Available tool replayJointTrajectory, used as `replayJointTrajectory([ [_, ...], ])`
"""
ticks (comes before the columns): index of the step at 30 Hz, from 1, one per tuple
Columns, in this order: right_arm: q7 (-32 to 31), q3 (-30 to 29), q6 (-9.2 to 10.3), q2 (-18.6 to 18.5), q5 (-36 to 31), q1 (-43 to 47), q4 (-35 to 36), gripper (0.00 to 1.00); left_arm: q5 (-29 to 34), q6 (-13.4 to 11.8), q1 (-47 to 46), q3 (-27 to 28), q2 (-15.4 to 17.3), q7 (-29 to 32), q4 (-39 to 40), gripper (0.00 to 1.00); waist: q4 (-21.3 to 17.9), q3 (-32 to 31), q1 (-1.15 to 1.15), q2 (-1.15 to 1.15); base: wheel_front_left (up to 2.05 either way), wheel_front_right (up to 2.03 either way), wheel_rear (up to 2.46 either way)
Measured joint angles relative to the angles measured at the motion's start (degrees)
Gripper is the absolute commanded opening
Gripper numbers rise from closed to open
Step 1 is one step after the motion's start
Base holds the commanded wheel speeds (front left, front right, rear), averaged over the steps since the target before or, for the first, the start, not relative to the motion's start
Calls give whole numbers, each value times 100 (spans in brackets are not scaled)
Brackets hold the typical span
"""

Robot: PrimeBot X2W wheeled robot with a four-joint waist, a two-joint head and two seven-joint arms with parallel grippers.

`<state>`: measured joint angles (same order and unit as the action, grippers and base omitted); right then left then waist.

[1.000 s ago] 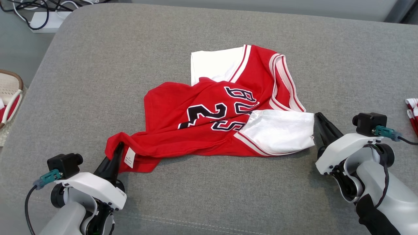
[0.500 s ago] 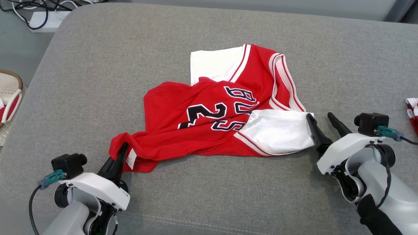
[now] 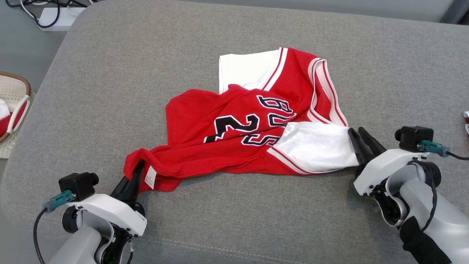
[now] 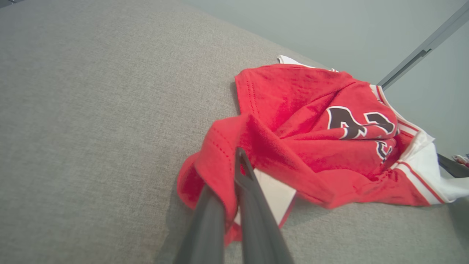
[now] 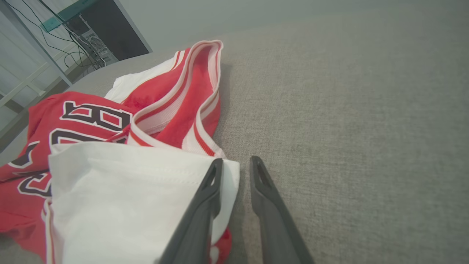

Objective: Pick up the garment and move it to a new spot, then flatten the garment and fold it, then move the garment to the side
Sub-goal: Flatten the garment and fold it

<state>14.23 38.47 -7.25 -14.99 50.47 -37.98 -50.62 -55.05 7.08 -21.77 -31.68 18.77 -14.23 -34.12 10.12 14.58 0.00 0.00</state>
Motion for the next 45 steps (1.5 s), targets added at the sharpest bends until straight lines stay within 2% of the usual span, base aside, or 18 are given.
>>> replayJointTrajectory([
  [3,0,38,0,-11,0,-51,18,20,0,0,0,1,-2,0,0,0,-5,-7,0,0,0,0,0],
  [6,0,64,0,-21,2,-51,19,0,0,0,0,2,-4,0,0,0,-20,-24,0,0,0,0,0],
  [14,0,80,0,-91,53,-47,42,0,0,0,0,-26,-7,0,-4,0,-55,-92,0,0,0,0,0],
  [15,0,85,0,-98,55,-44,49,21,0,0,0,-34,-7,0,-7,0,-57,-104,0,0,0,0,0],
  [16,0,98,0,-103,69,-39,64,49,0,0,0,-45,-8,0,-10,0,-58,-117,0,0,0,0,0],
  [17,0,126,0,-103,112,-26,80,100,0,0,1,-53,-13,0,-13,0,-58,-133,0,0,0,0,0],
  [40,-1,1078,0,-123,942,-171,-43,100,-1,0,5,-160,-125,0,-20,0,36,-75,0,0,0,0,0],
  [41,-1,1114,0,-125,960,-180,-32,89,-1,0,5,-160,-123,0,-21,0,35,-70,0,0,0,0,0],
  [42,-1,1161,0,-127,959,-193,-21,58,-1,0,5,-156,-121,0,-21,0,33,-68,0,0,0,0,0],
  [43,-1,1182,0,-130,959,-210,-14,44,-1,0,5,-155,-122,0,-20,0,27,-64,0,0,0,0,0],
  [45,-1,1184,0,-146,958,-254,1,24,-1,0,5,-154,-122,0,-20,0,13,-67,0,0,0,0,0],
])
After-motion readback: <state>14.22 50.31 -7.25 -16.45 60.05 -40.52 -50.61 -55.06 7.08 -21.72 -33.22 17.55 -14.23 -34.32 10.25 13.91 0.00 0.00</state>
